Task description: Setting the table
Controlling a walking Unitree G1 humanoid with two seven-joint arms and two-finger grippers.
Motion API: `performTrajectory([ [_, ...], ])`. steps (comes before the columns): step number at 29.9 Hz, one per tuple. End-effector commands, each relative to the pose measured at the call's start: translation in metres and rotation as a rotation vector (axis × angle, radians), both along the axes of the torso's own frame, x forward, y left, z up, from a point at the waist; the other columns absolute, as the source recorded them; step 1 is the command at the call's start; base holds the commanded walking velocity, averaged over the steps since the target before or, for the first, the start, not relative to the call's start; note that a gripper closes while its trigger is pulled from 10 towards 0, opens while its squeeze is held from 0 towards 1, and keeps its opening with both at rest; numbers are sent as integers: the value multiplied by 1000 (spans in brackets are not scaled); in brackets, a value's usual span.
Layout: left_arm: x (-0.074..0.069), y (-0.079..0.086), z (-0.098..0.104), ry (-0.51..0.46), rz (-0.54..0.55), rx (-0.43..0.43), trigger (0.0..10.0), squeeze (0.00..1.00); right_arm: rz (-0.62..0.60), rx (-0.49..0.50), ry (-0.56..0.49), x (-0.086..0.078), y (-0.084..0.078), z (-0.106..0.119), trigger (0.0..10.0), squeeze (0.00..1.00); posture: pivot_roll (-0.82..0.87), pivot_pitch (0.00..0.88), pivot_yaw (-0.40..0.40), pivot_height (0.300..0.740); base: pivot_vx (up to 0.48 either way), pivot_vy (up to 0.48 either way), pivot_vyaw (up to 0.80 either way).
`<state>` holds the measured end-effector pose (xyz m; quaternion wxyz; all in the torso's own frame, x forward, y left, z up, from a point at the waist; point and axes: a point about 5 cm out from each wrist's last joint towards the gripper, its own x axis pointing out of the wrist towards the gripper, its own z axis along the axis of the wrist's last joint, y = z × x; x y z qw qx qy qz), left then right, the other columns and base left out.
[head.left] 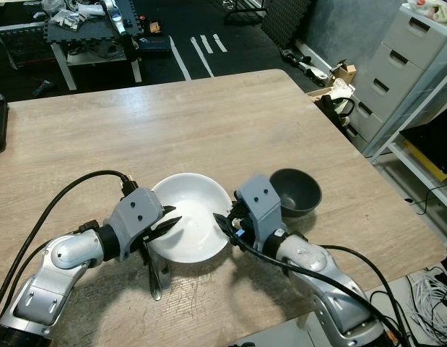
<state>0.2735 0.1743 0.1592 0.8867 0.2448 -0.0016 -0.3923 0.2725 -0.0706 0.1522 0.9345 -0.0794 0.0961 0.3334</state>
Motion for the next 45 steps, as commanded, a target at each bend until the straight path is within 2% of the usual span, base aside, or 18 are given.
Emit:
performTrajectory([
  [1, -2, 4, -10, 53, 22, 6, 10000, 0, -6, -13, 115, -4, -1, -20, 10000, 0, 26, 108, 8, 740, 0, 0, 0],
  [11, -2, 2, -11, 42, 25, 6, 10000, 0, -16, -28, 222, -6, 1, -29, 10000, 0, 14, 103, -7, 740, 0, 0, 0],
  [12, -2, 1, -11, 39, 25, 3, 10000, 0, -5, -25, 240, -5, 1, -29, 8549, 0, 10, 101, -16, 740, 0, 0, 0],
  [13, -2, 0, -12, 38, 26, 1, 10000, 0, 5, -34, 250, -4, 0, -30, 3451, 0, 8, 100, -21, 740, 0, 0, 0],
  [16, -2, 0, -12, 38, 26, 1, 10000, 0, 5, -34, 250, -4, 0, -30, 3451, 0, 8, 100, -21, 740, 0, 0, 0],
  [17, -2, -1, -12, 36, 28, -2, 10000, 0, 18, -43, 257, -3, 0, -31, 1804, 0, 9, 99, -25, 740, 0, 0, 0],
  [18, -2, -1, -12, 36, 28, -2, 10000, 0, 18, -43, 257, -3, 0, -31, 1804, 0, 9, 99, -25, 740, 0, 0, 0],
  [19, -2, -1, -13, 36, 31, -5, 10000, 0, 32, -52, 263, -2, 0, -32, 0, 0, 11, 97, -29, 740, 0, 0, 0],
  [24, -4, -1, -14, 36, 39, -8, 10000, 0, 46, -46, 284, -3, 1, -35, 0, 0, 18, 95, -31, 740, 0, 0, 0],
  [32, 3, 3, -6, -14, 102, -43, 10000, 0, -7, 122, 293, -1, 4, -29, 0, 0, 23, 90, -24, 740, 0, 0, 0],
  [36, 20, -5, 42, -101, 237, -391, 10000, 0, -48, 224, 220, 3, 2, -16, 0, 0, 25, 85, -13, 740, 0, 0, 0],
  [38, 20, -9, 53, -115, 240, -454, 10000, 0, -51, 241, 198, 4, 2, -13, 0, 0, 24, 85, -12, 740, 0, 0, 0],
  [40, 15, -27, 101, -159, 175, -689, 10000, 0, -55, 318, 40, 5, -1, 10, 0, 0, 22, 85, -6, 740, 0, 0, 0],
  [41, 15, -27, 101, -159, 175, -689, 10000, 0, -55, 318, 40, 5, -1, 10, 0, 0, 22, 85, -6, 740, 0, 0, 0],
  [42, 10, -34, 115, -174, 133, -746, 10000, 0, -69, 358, 2, 5, -3, 17, 2980, 0, 23, 86, 0, 740, 0, 0, 0],
  [43, 6, -38, 123, -183, 106, -774, 10000, 0, -79, 383, -16, 5, -5, 22, 2980, 0, 24, 87, 2, 740, 0, 0, 0],
  [44, 3, -41, 132, -189, 85, -813, 10000, 0, -101, 430, -54, 5, -8, 29, 10000, 0, 24, 88, 6, 740, 0, 0, 0],
  [45, 1, -43, 140, -194, 74, -847, 10000, 0, -125, 488, -83, 4, -12, 38, 10000, 0, 22, 89, 16, 740, 0, 0, 0],
])
